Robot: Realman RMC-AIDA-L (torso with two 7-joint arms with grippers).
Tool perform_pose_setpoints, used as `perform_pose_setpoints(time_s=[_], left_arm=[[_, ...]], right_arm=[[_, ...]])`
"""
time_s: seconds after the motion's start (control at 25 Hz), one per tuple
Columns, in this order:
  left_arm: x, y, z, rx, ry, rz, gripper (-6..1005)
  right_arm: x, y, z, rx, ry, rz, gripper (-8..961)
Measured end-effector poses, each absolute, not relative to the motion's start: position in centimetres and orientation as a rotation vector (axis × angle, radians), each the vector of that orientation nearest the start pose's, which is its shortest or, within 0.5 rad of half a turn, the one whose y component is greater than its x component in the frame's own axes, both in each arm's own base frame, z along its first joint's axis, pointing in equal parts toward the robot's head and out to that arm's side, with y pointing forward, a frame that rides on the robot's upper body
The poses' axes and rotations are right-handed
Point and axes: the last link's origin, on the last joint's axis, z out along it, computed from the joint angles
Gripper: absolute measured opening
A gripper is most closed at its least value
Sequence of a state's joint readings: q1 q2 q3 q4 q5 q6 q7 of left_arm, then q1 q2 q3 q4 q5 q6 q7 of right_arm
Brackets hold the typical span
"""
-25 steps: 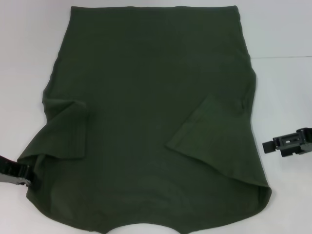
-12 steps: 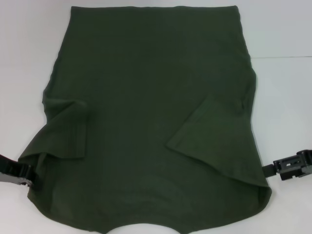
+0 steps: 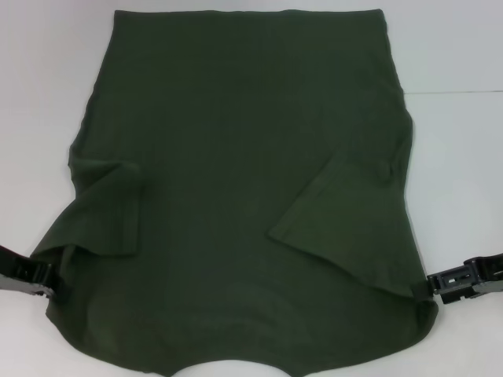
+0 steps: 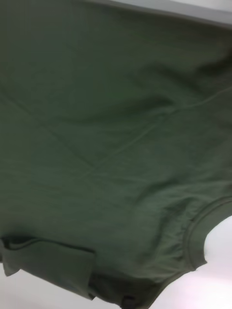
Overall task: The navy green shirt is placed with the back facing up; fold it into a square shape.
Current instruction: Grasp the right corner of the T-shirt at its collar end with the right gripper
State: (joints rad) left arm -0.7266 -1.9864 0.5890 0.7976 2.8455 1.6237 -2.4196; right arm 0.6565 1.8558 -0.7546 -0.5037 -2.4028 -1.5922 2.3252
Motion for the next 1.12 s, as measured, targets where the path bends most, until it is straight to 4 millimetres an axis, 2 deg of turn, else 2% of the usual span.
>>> perform_pose_setpoints(time_s=[0.4,1.12], left_arm=[[-30.1,35.4,5.6,-2.277,-1.737,0.294,25],[-30.1,35.4,5.6,-2.28,-1.736,0.297,26]], right_arm=[[31.5,33.6,3.5,-2.407,1.875,-0.012,926],[31.0,33.7,2.6,-2.425,1.858,0.001,925]])
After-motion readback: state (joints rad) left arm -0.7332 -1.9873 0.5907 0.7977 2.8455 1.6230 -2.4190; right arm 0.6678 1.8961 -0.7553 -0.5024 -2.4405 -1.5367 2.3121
